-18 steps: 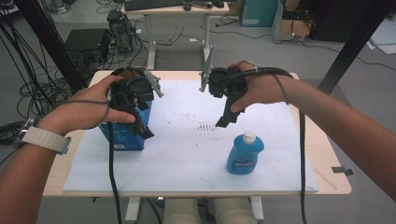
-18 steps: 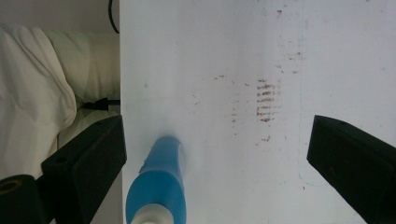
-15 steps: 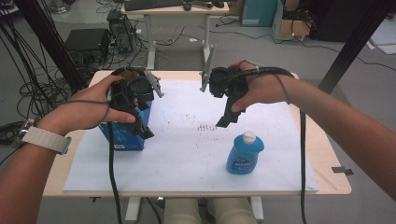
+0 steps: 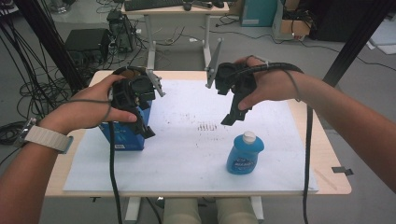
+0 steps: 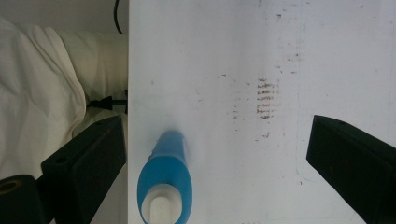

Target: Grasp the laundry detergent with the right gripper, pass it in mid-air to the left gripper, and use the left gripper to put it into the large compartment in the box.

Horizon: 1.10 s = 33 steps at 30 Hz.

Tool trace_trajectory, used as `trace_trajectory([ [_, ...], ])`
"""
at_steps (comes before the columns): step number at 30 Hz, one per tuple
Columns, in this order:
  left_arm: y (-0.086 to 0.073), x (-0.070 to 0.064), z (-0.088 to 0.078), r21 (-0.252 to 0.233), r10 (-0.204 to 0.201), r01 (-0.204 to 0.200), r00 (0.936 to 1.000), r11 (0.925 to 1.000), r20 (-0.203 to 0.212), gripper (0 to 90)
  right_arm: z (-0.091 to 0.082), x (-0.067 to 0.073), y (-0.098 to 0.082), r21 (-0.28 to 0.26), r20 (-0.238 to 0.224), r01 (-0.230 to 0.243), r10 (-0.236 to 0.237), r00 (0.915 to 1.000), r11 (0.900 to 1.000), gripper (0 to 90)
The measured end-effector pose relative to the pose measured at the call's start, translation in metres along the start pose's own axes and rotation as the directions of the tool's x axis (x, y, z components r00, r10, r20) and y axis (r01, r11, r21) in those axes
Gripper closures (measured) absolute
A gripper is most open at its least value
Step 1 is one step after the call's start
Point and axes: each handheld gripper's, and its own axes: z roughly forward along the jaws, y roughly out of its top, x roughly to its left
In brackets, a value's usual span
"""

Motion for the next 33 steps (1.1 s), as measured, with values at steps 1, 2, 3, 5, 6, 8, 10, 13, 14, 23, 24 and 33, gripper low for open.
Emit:
trace_trajectory([
  [1,0.000,0.000,0.000,-0.001,0.000,0.000,1.0000,1.0000,0.000,9.9,0.000,0.000,0.000,0.000,0.000,0.000,0.000,1.0000,1.000,4.8],
  [2,0.000,0.000,0.000,0.000,-0.001,0.001,1.0000,1.0000,0.000,9.9,-0.001,0.001,-0.001,-0.005,-0.003,-0.006,0.006,1.0000,1.000,4.8],
  [3,0.000,0.000,0.000,0.000,-0.001,0.001,1.0000,1.0000,0.000,9.9,-0.002,0.001,-0.003,-0.007,-0.002,-0.006,0.006,1.0000,1.000,4.8],
  [5,0.001,0.000,-0.001,-0.001,-0.002,0.002,1.0000,1.0000,0.000,9.8,-0.004,0.002,-0.005,-0.009,-0.001,-0.008,0.008,1.0000,1.000,5.0],
  [6,0.002,0.000,0.000,-0.001,0.001,-0.001,1.0000,1.0000,0.000,9.9,-0.007,0.002,-0.007,-0.016,0.000,-0.007,0.007,1.0000,1.000,5.1],
  [8,0.002,0.000,0.000,0.001,0.000,0.000,1.0000,1.0000,0.001,9.8,-0.009,0.003,-0.008,-0.015,0.003,-0.012,0.012,0.9999,1.000,5.0],
  [10,0.003,0.000,0.001,0.001,0.002,-0.002,1.0000,1.0000,-0.001,9.9,-0.012,0.004,-0.011,-0.018,0.007,-0.012,0.012,0.9999,1.000,5.1],
  [13,0.003,0.000,0.001,-0.002,0.004,-0.004,1.0000,1.0000,-0.001,9.8,-0.019,0.006,-0.018,-0.023,0.020,-0.008,0.008,0.9998,1.000,5.1],
  [14,0.004,0.000,0.002,-0.001,0.002,-0.002,1.0000,1.0000,-0.001,9.8,-0.019,0.006,-0.018,-0.023,0.020,-0.008,0.008,0.9998,1.000,5.1],
  [23,0.005,0.000,0.002,-0.001,0.004,-0.004,1.0000,1.0000,-0.001,9.7,-0.032,0.012,-0.034,-0.037,0.015,0.010,-0.009,0.9998,0.999,5.1],
  [24,0.005,0.000,0.003,-0.001,0.004,-0.004,1.0000,1.0000,0.000,9.7,-0.032,0.012,-0.034,-0.037,0.015,0.010,-0.009,0.9998,0.999,5.1],
  [33,0.007,0.000,0.003,-0.008,0.006,-0.006,1.0000,0.9999,-0.005,9.7,-0.034,0.017,-0.058,-0.076,0.009,0.002,-0.001,1.0000,0.997,5.4],
])
